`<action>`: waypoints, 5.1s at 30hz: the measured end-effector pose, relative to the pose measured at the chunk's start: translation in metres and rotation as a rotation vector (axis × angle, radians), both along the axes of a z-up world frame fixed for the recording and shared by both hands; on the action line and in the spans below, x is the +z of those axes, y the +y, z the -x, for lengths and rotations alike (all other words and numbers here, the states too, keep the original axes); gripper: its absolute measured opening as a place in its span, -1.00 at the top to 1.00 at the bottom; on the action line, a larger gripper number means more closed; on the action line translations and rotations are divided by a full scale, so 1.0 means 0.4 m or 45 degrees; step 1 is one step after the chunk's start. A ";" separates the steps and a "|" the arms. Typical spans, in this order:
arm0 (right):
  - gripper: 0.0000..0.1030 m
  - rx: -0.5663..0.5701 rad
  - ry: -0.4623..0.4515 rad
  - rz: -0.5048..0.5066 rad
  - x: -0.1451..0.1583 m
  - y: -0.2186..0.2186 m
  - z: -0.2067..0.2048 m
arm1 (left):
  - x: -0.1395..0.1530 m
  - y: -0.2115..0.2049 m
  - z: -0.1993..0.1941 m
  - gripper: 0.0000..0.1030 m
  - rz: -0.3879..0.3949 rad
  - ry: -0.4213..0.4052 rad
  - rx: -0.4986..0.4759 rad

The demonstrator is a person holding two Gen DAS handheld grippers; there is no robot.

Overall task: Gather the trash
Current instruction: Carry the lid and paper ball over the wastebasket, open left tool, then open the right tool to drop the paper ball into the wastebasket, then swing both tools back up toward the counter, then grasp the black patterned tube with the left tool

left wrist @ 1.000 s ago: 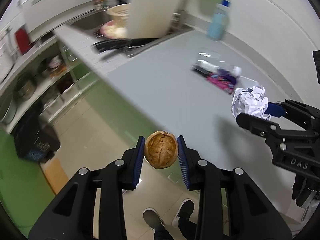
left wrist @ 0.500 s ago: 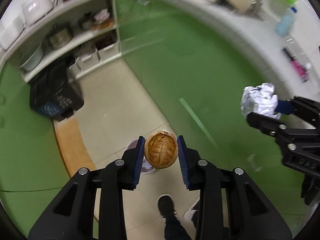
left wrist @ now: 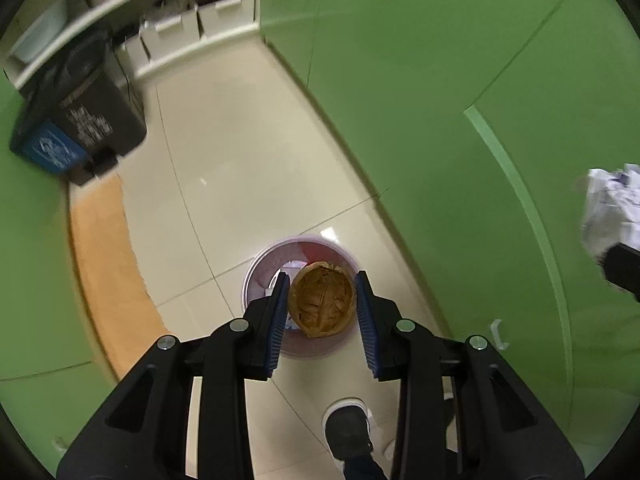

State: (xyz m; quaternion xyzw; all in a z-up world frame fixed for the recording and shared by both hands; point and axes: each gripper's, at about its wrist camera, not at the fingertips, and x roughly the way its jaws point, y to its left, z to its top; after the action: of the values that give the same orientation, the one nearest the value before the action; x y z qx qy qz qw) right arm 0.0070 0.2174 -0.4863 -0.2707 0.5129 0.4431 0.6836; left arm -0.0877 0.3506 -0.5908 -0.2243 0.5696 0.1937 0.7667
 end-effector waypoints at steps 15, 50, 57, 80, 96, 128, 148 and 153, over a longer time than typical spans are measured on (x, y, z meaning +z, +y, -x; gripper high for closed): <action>0.07 0.071 0.055 0.088 -0.266 0.056 0.041 | -0.198 0.070 0.132 -0.95 0.035 0.005 0.194; -0.79 0.201 0.062 0.056 -0.174 0.170 0.189 | 0.168 0.044 0.393 -0.95 -0.110 -0.074 0.339; -0.82 0.100 0.023 -0.067 0.240 0.046 0.177 | 0.515 -0.037 0.313 -0.95 -0.130 -0.157 0.225; -0.88 -0.816 -0.345 -0.321 0.976 -0.726 -0.074 | 1.223 -0.457 -0.161 -0.95 -0.210 -0.491 -0.494; -0.88 -1.045 -0.335 -0.349 0.969 -1.056 -0.266 | 1.124 -0.704 -0.587 -0.95 -0.116 -0.369 -0.616; -0.88 -0.863 -0.137 -0.393 0.865 -1.153 -0.479 | 0.944 -0.770 -0.836 -0.83 -0.121 -0.057 -0.090; -0.88 -0.844 -0.102 -0.447 0.864 -1.176 -0.520 | 0.974 -0.749 -0.843 0.24 0.097 -0.075 -0.111; -0.88 -0.821 -0.088 -0.453 0.859 -1.164 -0.520 | 0.975 -0.762 -0.835 0.27 0.083 -0.079 0.008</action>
State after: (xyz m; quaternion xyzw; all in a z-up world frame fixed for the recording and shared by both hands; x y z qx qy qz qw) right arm 0.2150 -0.2481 -0.1428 0.0132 0.4634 0.2779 0.8413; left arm 0.2463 0.0458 -0.2007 -0.2569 0.5510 0.1703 0.7755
